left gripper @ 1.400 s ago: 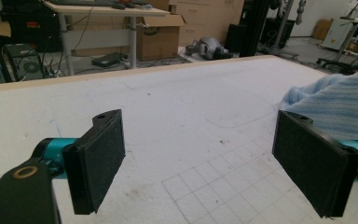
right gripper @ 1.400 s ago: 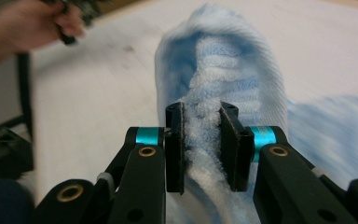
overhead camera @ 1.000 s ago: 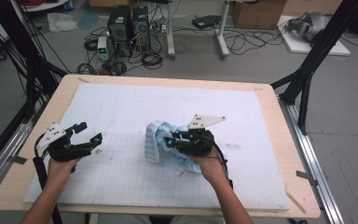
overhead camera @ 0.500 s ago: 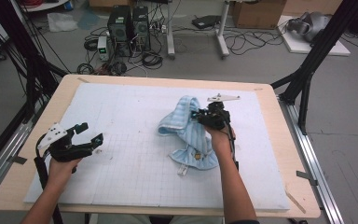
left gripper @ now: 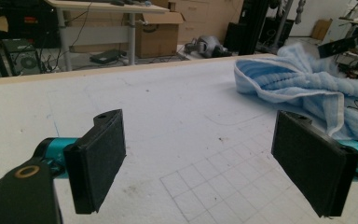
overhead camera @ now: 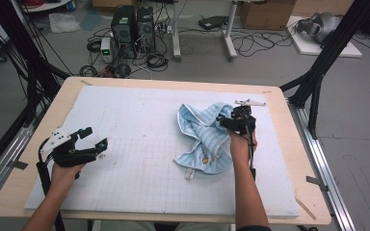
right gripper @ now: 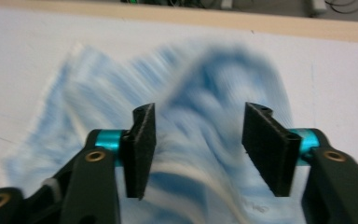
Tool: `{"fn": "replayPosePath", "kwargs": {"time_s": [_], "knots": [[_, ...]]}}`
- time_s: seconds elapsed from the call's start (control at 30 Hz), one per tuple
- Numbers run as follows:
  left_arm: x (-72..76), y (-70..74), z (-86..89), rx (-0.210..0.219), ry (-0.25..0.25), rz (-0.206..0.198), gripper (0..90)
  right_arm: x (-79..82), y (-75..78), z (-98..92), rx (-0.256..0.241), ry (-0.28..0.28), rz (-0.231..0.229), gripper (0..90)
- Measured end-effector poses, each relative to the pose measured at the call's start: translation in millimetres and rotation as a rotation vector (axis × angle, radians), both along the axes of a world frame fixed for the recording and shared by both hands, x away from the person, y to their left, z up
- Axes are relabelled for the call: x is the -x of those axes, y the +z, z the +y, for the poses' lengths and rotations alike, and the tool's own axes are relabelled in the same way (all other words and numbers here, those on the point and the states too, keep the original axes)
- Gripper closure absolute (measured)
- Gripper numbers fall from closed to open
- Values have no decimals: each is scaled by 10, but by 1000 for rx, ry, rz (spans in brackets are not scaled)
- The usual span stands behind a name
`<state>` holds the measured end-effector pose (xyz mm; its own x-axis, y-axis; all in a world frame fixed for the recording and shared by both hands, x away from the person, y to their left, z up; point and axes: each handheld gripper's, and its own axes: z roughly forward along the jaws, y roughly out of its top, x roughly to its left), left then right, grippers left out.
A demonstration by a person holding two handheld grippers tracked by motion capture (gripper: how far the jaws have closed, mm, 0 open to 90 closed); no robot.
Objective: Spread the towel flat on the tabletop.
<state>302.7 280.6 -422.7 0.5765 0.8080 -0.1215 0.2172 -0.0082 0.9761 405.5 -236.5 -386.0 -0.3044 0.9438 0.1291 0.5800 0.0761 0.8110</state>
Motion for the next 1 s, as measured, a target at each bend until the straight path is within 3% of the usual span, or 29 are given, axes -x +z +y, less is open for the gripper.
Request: {"fn": "replayPosePath", "kwargs": {"time_s": [0.1, 0.17, 0.2, 0.23, 0.27, 0.3, 0.33, 0.37, 0.4, 0.43, 0.5, 0.53, 0.57, 0.63, 0.67, 0.7, 0.77, 0.8, 0.83, 0.87, 0.97, 1.0], "knots": [[0, 2, 1, 2, 1, -1, 181, 93, 102, 57, -51, 49, -49, 352], [-1, -1, 2, 1, 0, 0, 181, 155, 131, 167, -41, 132, -53, 302], [-1, -2, 2, 1, 0, 1, 182, 172, 119, 232, -23, 178, -34, 290], [-1, -2, 2, 1, 0, 1, 182, 189, 57, 352, 26, 230, 6, 219], [-1, -2, 1, 0, 0, 1, 182, 189, 57, 352, 26, 230, 6, 219], [-1, -1, 2, -2, -2, 0, 183, 190, 8, 419, 35, 259, 34, 198], [1, 0, 0, -1, -1, 1, 184, 179, -107, 550, 89, 305, 91, 179], [0, -1, -1, -2, -2, 0, 184, 167, -171, 615, 143, 314, 114, 174], [0, -1, -1, -2, -2, 0, 184, 167, -171, 615, 143, 314, 114, 174], [-1, -2, -2, -2, -4, 1, 184, 113, -327, 708, 193, 325, 190, 241], [0, -5, -4, 1, -2, 3, 186, 76, -433, 749, 205, 352, 238, 402], [-1, -5, 0, -1, -3, 5, 186, 76, -433, 749, 205, 352, 238, 402], [-5, -7, 5, -1, -2, 4, 186, 96, -458, 808, 232, 362, 221, 607], [-14, -13, 16, 2, 2, 6, 187, 119, -431, 859, 146, 437, 214, 685], [-17, -14, 21, 1, 3, 6, 187, 119, -431, 859, 146, 437, 214, 685], [-21, -14, 32, 2, 5, 6, 186, 173, -417, 986, 137, 501, 195, 699], [-23, -12, 36, 3, 7, 4, 186, 191, -415, 1039, 121, 521, 191, 700], [-21, -9, 41, 5, 9, 5, 186, 239, -411, 1195, 71, 581, 176, 701], [-21, -9, 41, 5, 9, 5, 187, 239, -411, 1195, 71, 581, 176, 701], [-18, -7, 43, 6, 11, 5, 186, 298, -405, 1398, 11, 647, 169, 701], [-16, -4, 55, 8, 14, 5, 187, 343, -403, 1562, 20, 686, 154, 691], [-17, -5, 61, 6, 15, 3, 187, 360, -429, 1715, 47, 702, 143, 599]]}}
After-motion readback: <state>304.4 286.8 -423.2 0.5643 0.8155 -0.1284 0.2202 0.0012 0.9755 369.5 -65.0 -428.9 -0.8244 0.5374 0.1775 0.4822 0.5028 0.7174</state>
